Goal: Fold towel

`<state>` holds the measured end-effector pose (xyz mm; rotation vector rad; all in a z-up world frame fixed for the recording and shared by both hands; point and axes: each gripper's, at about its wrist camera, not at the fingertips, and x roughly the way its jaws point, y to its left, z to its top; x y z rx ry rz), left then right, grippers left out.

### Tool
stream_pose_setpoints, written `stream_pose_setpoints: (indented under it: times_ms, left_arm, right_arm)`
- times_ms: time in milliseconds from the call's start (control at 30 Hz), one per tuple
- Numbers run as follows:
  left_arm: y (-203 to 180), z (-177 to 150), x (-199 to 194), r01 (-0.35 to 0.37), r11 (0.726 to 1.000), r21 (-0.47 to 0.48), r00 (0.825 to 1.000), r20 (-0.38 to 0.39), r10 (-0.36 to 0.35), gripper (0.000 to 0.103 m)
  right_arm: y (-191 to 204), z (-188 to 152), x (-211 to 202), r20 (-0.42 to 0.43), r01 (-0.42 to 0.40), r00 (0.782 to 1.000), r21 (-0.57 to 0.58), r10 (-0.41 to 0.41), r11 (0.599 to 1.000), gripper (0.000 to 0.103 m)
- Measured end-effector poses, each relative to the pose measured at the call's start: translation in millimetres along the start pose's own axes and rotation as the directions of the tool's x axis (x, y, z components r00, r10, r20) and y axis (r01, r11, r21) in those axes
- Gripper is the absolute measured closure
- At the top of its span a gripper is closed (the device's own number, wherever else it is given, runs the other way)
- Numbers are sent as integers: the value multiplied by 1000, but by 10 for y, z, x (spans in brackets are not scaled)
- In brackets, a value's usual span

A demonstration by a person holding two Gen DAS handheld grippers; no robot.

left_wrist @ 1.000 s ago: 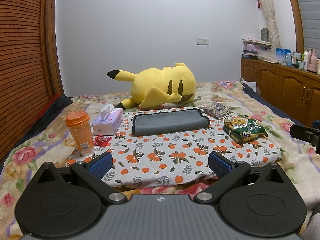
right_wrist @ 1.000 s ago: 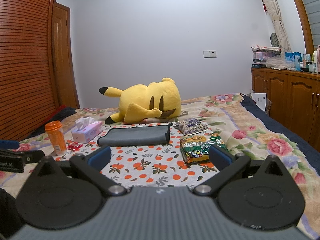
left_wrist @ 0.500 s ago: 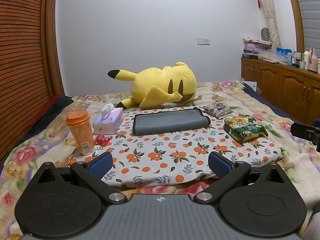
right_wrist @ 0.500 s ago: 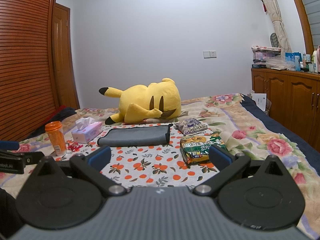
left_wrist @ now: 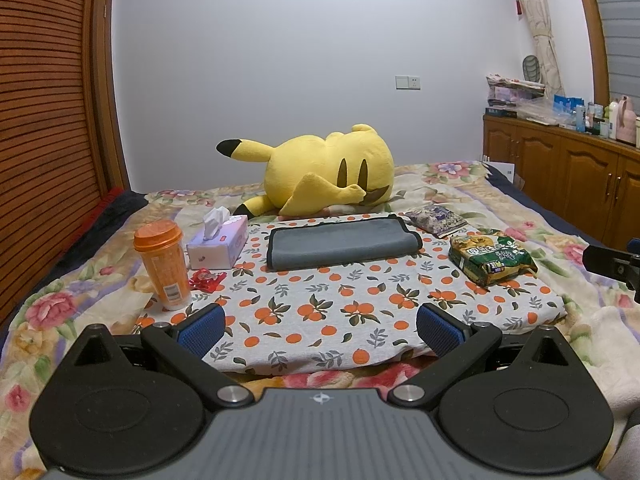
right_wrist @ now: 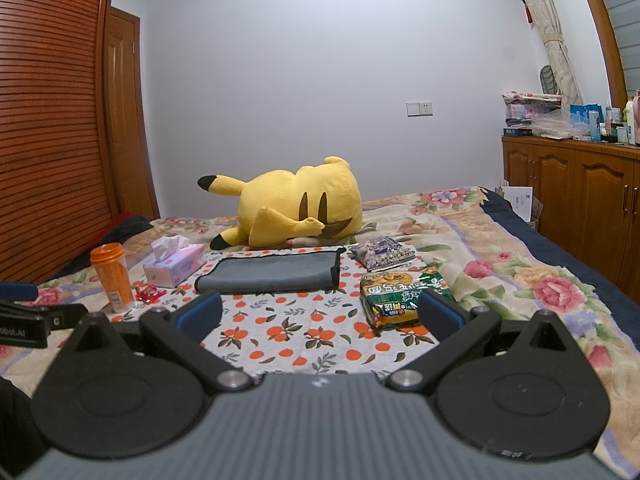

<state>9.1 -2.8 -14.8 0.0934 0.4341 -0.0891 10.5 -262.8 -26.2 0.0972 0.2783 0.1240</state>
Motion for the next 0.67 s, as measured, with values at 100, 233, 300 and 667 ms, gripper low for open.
stream_pose_setpoints:
  times_ms: [100, 233, 300, 667]
  left_arm:
    - [5, -1, -2, 0, 1000, 0, 1000, 0, 0, 0]
    - [-2, 0, -2, -1, 1000, 0, 1000, 0, 1, 0]
    - [9, -3, 1, -2, 1000, 0, 1000, 0, 2, 0]
    - [29, -11, -4, 0, 1000, 4, 1000, -1, 0, 0]
  right_arm:
    - [2, -1, -1, 0, -1, 1000, 1, 1, 1000, 0]
    - [2, -1, -2, 0, 0, 1000, 1, 0, 1000, 0]
    - [0, -2, -2, 0, 0, 1000, 1, 0, 1000, 0]
    - [-1, -3, -4, 0, -1, 1000, 0, 1, 1000, 0]
